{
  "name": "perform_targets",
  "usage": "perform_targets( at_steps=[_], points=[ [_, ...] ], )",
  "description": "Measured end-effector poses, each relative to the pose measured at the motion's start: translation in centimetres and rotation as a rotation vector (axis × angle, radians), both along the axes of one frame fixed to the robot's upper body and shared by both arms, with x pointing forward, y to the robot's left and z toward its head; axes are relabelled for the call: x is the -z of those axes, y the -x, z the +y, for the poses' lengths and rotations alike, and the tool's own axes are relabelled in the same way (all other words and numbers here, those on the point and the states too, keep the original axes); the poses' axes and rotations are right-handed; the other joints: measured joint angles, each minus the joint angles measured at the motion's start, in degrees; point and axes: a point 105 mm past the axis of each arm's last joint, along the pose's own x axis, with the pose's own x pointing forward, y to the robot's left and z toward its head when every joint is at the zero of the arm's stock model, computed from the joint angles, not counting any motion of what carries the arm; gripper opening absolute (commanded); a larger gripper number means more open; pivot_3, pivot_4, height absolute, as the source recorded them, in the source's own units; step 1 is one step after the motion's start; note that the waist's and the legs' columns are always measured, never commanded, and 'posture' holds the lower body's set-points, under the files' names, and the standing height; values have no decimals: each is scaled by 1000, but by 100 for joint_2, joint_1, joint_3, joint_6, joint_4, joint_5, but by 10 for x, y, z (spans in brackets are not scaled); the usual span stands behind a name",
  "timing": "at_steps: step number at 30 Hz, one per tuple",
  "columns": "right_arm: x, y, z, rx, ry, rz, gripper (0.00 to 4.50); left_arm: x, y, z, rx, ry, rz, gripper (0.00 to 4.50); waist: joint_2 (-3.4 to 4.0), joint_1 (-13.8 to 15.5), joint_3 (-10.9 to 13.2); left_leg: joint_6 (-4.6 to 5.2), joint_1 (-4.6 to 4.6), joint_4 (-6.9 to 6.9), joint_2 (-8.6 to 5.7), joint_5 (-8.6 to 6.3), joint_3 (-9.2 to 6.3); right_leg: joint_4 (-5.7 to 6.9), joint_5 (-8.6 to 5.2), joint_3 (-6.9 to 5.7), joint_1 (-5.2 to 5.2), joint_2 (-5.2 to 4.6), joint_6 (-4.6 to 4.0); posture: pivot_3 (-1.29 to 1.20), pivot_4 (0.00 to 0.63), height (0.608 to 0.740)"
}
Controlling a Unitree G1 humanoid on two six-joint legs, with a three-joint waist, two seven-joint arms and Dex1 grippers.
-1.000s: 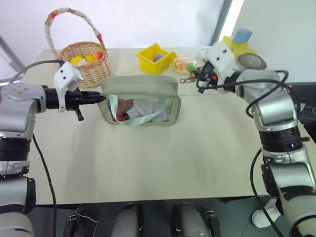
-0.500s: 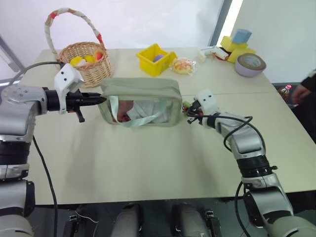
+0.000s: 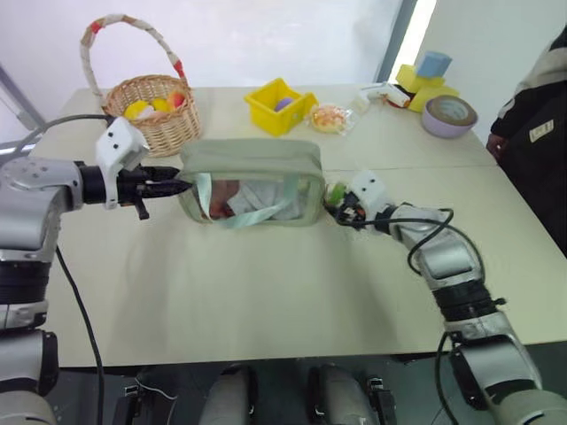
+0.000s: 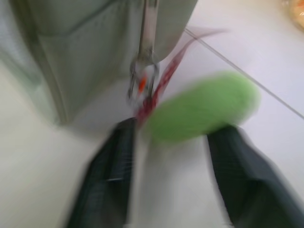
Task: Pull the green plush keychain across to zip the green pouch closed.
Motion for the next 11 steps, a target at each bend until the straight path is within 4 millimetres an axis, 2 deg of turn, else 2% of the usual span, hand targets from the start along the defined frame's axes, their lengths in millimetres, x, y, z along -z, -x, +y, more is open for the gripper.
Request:
perform_targets(
  at_steps=[1,3,6,11],
  points=[
    [-19,4,-4,-32,-20,-12,4494,-1,0,4,-15,19,10,3499,0,0,0,1,0,-1,0,0,-1,0,0,-1,0,2,0,0,150,739],
    [-55,15,-8,-87,-45,-47,4500,-6,2,10,-32,41,21,4471,-2,-21,-1,3,1,-1,1,-2,-1,0,0,-1,-1,6,0,0,150,739],
    [-84,25,-3,-140,-86,-70,4500,-16,5,17,-54,69,16,4471,-3,-40,-2,7,5,-2,2,-4,1,1,0,-1,0,6,0,0,150,739],
    [-101,38,16,-222,-132,-36,4500,-21,7,32,-134,68,33,4471,-3,-6,-1,7,1,-2,2,-4,1,0,0,-1,-1,0,0,0,150,739]
  ],
)
